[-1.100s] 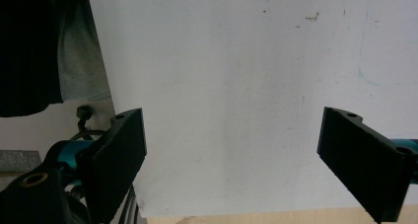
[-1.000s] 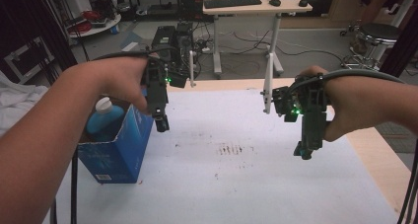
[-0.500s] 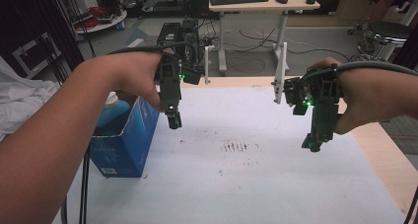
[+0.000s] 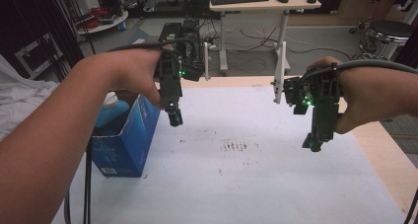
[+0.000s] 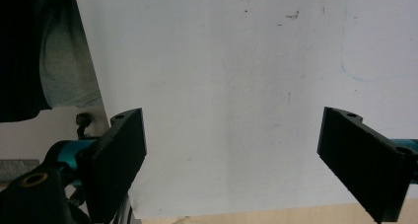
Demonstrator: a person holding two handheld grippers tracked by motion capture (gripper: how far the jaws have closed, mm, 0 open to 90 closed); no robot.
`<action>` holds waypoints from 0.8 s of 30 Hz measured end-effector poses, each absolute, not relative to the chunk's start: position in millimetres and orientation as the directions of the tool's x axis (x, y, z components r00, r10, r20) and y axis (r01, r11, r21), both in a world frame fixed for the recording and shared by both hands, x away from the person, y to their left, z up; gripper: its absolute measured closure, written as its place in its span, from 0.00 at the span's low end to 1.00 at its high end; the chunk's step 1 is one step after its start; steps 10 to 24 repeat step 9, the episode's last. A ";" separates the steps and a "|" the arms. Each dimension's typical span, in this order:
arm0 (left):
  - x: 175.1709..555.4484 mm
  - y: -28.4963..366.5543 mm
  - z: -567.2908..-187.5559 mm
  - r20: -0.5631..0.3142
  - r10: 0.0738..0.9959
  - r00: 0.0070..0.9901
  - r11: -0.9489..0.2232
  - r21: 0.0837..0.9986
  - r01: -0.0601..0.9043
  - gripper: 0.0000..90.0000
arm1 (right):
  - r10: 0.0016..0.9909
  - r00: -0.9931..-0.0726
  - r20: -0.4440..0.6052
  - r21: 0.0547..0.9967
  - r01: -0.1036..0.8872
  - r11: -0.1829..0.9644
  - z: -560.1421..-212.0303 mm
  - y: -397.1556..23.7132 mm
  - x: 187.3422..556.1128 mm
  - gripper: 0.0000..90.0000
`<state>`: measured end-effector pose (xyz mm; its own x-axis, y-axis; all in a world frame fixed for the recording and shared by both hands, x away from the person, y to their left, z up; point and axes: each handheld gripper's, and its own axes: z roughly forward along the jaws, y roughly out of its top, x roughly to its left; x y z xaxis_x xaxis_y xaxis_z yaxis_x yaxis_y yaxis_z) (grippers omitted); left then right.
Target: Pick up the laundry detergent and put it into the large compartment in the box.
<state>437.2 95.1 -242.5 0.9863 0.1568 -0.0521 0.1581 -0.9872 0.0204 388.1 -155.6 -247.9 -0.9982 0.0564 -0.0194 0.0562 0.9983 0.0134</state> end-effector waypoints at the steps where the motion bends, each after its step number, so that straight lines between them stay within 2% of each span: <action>1: 437.1 94.7 -242.4 -0.055 0.157 0.986 -0.987 0.023 0.158 0.04 | 0.052 -0.998 -0.021 0.015 0.051 0.999 -248.2 -155.6 388.5 0.12; 24: 436.7 91.9 -242.5 -0.055 0.153 0.987 -0.988 0.023 0.154 0.04 | 0.055 -0.998 -0.024 0.017 0.055 0.998 -247.7 -155.1 388.1 0.12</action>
